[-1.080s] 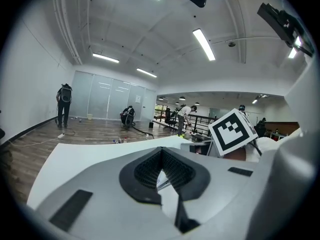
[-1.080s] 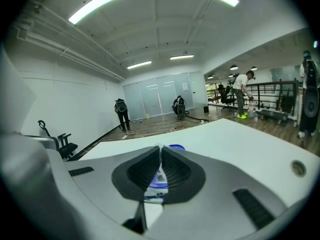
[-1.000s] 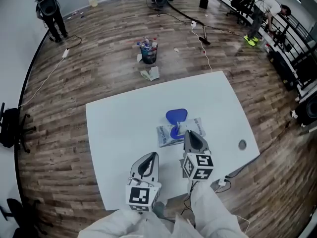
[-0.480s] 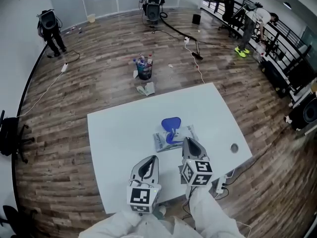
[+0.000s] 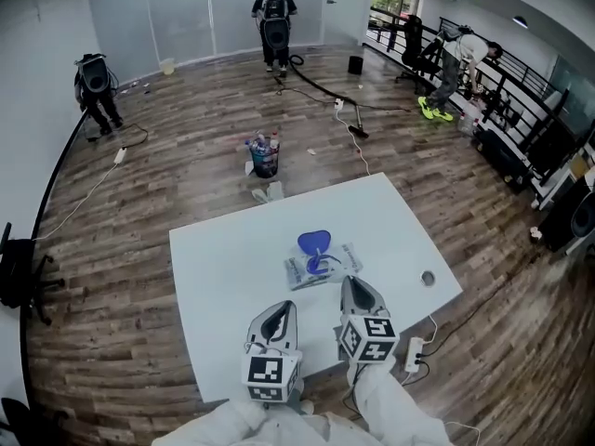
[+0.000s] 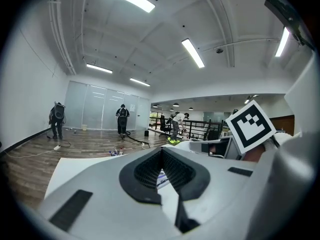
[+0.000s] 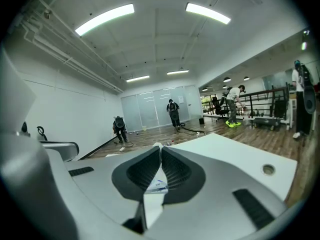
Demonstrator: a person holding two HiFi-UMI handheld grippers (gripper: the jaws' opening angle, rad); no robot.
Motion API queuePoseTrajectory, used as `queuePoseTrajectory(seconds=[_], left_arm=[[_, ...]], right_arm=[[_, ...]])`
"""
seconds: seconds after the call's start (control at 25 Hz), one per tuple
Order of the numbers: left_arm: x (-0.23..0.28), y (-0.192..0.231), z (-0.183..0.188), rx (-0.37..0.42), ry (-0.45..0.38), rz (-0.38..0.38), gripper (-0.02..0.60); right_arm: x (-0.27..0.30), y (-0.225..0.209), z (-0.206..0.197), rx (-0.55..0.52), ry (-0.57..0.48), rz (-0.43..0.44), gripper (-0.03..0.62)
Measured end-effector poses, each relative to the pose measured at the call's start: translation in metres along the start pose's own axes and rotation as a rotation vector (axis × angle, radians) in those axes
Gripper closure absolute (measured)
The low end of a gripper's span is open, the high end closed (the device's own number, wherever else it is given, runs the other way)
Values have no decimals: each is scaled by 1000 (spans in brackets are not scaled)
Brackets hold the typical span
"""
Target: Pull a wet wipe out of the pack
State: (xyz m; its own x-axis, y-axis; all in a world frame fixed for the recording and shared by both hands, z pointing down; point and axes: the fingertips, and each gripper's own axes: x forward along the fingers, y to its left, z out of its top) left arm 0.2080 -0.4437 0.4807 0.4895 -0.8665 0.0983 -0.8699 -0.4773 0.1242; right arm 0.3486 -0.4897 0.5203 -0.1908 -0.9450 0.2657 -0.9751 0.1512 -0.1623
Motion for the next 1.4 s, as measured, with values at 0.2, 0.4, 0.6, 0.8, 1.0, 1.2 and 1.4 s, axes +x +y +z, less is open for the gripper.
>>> queuePoseTrajectory(seconds=[0.2,0.4,0.6,0.8,1.0,1.2,1.4], left_arm=[[-11,-13,-3,37,-1,-19,574],[-19,-25,-10,48,4,-42,574],[-20,-38,-13,18,10,-59,574],[-22,-45,-12,9,15,-62,574],[-23,-44,-16,0,19,-52,574],[-22,-40,-15,1,17,-43,574],[-24,-38,-17,4,19,-38,574]], right_arm=[[-31,3,-17,-19,17,-16,572],[-54,5,-29,-32,12,-41,572],[-67,3,-33,-45,9,-52,572],[-72,4,-38,-41,22,-35,574],[-71,6,-38,-69,20,-19,577],[-67,7,-34,-74,12,-9,577],[-67,9,-36,-73,16,-6,577]])
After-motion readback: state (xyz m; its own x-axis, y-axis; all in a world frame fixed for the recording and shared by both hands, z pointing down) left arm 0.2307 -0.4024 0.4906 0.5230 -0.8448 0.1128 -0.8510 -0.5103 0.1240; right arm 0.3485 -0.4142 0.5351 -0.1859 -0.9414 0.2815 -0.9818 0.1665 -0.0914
